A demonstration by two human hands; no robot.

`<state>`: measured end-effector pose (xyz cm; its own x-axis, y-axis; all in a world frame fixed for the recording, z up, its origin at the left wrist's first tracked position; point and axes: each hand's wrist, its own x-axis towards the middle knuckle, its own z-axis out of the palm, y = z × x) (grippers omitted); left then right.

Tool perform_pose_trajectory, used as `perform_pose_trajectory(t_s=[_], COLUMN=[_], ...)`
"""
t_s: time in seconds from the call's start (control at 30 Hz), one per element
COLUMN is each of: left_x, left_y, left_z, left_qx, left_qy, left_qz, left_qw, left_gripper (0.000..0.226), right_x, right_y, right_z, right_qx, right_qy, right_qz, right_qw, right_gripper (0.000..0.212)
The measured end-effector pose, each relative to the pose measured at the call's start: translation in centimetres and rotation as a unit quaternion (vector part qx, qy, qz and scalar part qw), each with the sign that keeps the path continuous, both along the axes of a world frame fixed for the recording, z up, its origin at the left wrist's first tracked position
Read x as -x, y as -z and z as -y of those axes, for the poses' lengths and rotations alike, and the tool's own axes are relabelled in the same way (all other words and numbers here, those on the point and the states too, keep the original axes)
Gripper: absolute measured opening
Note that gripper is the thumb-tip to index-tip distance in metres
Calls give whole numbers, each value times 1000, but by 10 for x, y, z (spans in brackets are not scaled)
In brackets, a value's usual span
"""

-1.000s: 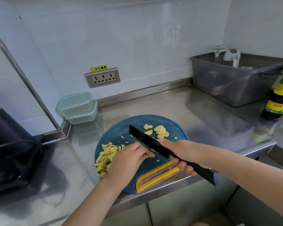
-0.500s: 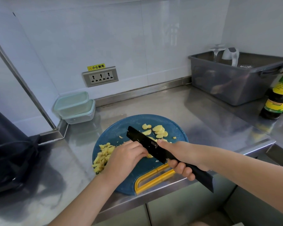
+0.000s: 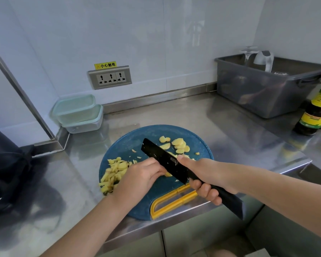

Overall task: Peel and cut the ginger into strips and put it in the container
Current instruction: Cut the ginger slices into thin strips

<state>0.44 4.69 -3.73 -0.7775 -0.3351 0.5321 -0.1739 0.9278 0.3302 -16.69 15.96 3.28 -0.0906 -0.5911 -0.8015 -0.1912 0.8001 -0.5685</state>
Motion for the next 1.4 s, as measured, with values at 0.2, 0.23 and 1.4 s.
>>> perform_pose_trajectory(t_s=[0.2,0.23,1.4], left_x=[0,0,1], left_y=[1,2,-23], left_z=[-5,-4,-29], left_qx=[-4,-2,-40], left_qy=[-5,-6,-156], left_qz=[-12,-13,136], left_qw=[1000,1000,977], left_gripper=[21,18,32], right_x=[-5,-7,4], right_y=[7,8,-11], right_z=[10,12,-1], right_qx=[-11,-13,81], right_qy=[10,13,-32], right_qz=[0,3,-76], right_qw=[1000,1000,993], right_gripper=[70,71,67])
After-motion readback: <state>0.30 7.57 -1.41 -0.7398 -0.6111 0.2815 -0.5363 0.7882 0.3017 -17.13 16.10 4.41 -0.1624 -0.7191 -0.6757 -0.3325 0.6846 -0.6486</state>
